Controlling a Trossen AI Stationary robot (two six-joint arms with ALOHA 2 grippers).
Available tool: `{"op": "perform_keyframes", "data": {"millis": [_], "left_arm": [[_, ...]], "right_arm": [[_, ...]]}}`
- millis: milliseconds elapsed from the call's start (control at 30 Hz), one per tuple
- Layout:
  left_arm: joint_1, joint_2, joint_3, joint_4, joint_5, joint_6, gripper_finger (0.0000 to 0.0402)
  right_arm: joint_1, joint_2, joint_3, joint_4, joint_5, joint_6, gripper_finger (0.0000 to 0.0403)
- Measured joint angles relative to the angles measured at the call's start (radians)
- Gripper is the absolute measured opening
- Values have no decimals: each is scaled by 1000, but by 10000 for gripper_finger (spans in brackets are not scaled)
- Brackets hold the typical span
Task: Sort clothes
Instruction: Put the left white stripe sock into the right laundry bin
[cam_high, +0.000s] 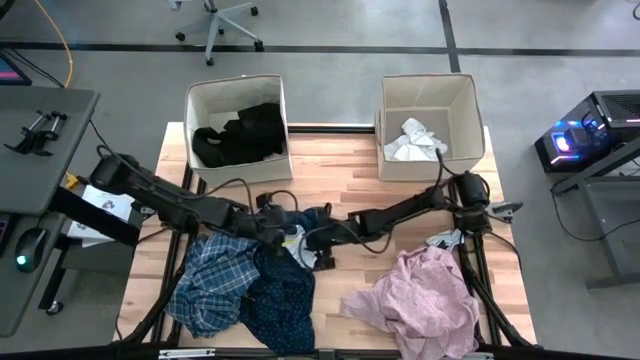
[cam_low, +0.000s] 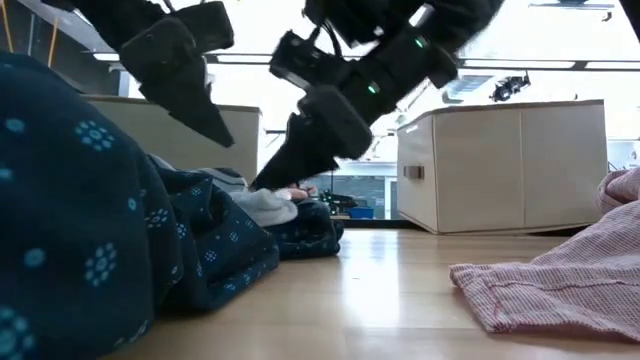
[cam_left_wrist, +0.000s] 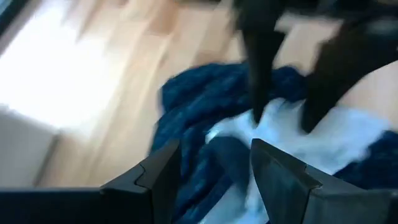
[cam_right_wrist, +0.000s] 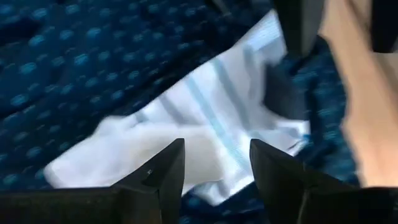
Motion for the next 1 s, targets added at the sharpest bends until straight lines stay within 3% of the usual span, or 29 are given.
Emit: {"op": "perform_keyframes", "data": {"millis": [233,400,500,633,733,867,1000], "left_arm": [[-33,-19,-1,-186,-187,-258,184],[-52,-12,-1,-224,-221,-315,184],[-60,-11,-1,-201,-244,-315,184],[-66,-10,-1,-195,-267,-316,184],[-66,-9,-1,-196,-268,-323,184],[-66,-9,-1,-200,-268,-323,184],[-67,-9,-1,-205,-268,-315,184]], "right_arm": [[-35,0,34,102,30,8,169],[-76,50,27,134,-23,13,163],[-88,95,26,156,-95,20,136],[-81,118,26,183,-99,28,62],[-71,98,26,165,-58,24,11],[-51,-24,26,54,78,9,14],[-21,-198,26,-185,305,-42,5]]}}
